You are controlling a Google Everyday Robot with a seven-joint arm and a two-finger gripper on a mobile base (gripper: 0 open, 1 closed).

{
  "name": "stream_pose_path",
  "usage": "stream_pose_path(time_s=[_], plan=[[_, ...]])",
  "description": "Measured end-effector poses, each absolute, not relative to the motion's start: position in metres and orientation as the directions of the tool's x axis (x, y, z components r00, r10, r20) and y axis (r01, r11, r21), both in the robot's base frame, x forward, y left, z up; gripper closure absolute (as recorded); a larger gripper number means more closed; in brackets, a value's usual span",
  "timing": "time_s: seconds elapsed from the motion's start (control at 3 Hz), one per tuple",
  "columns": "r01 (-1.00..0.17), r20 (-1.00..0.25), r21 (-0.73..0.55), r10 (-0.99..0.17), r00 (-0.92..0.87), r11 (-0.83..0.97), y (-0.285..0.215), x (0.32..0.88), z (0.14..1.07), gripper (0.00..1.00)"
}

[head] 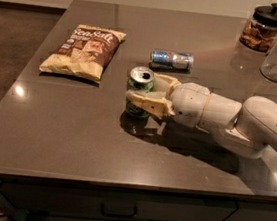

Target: Place green can upright

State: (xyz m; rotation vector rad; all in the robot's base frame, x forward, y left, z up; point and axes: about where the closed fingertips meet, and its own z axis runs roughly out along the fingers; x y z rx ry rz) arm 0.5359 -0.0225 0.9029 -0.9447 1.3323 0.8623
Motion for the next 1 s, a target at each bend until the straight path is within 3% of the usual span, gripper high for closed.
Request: stream_pose_path(time_s=[0.67,1.0], plan=[[-0.922,-0.998,-0.067,-0.021,0.064,0.380,-0.0168,0.5345,0.9053,0.00],[-0.923,-0.998,-0.068,-0.021,0.065,0.379,-0.0163,0.5344,0.9055,0.00]])
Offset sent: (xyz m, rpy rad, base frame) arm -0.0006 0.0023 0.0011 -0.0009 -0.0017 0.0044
